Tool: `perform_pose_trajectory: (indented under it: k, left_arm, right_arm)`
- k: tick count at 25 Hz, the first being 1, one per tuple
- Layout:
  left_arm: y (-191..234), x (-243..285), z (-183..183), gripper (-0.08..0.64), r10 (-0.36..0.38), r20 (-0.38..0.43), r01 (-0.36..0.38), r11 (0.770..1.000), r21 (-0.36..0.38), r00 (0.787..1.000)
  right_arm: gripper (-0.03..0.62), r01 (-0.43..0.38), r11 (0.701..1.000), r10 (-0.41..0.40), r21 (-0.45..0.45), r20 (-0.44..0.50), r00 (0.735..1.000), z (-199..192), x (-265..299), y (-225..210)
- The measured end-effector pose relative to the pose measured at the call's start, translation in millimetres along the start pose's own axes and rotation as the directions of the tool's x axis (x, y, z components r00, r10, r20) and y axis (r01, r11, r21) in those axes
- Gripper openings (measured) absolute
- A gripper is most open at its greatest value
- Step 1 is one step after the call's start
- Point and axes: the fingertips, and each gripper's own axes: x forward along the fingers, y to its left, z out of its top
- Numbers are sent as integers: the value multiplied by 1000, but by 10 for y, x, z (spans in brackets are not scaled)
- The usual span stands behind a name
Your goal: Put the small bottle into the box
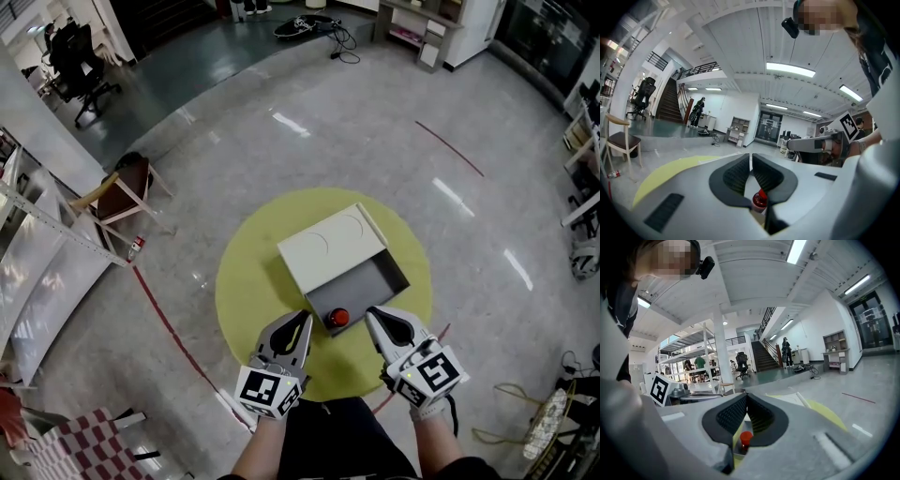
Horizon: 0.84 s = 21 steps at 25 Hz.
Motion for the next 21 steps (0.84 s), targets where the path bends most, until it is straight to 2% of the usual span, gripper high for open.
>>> perform_pose_trajectory:
  k: [21]
  left_arm:
    - [-126, -234, 658, 25, -19, 86, 13, 998, 67, 996]
  right_arm:
    - [6, 29, 999, -26, -32, 91, 995, 475, -265, 160]
